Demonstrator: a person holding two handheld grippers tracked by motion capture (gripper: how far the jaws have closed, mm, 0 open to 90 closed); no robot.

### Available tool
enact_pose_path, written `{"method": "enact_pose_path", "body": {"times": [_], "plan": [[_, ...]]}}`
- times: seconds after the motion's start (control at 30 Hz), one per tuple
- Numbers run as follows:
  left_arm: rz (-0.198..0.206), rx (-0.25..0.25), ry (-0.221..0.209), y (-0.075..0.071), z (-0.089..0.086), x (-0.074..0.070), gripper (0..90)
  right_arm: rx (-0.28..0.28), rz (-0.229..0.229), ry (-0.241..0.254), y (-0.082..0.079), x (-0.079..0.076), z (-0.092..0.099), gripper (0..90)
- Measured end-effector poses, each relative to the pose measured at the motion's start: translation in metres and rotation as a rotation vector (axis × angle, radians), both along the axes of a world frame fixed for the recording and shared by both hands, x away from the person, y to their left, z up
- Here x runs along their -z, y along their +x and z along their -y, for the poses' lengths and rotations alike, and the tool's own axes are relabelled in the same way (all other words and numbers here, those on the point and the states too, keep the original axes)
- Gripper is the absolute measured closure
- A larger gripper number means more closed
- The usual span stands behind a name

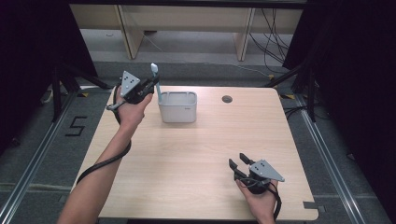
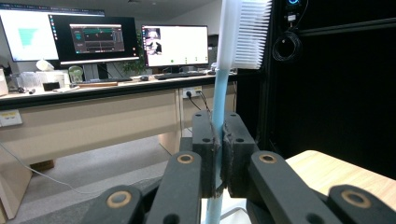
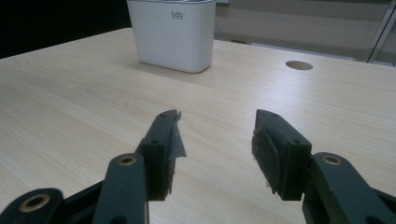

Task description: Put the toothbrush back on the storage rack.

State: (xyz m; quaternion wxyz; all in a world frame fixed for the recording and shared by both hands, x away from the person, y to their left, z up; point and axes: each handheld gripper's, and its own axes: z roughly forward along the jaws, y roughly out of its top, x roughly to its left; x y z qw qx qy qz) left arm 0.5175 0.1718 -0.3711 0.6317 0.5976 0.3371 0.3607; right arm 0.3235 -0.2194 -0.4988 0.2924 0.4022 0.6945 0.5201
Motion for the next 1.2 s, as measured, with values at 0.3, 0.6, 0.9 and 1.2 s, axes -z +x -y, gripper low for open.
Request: {"method": "enact_pose_path", "body": {"times": [0.3, 0.6, 0.9, 1.2], "plan": [[0.003, -0.011, 0.008, 0.008, 0.004, 0.001, 85.0, 0.005, 0.003, 0.004, 0.000, 0.000, 0.000, 51.1], [-0.010, -0.015, 0.005, 0.015, 0.008, 0.005, 85.0, 0.000, -0.004, 0.001, 0.001, 0.000, 0.000, 51.1], [-0.016, -0.024, 0.009, 0.020, 0.010, 0.007, 85.0, 0.005, -0.005, -0.009, 0.000, 0.000, 0.001, 51.0], [-0.037, -0.039, 0.021, 0.026, 0.010, 0.015, 85.0, -0.007, -0.016, 0.008, 0.000, 0.001, 0.000, 51.0]]}}
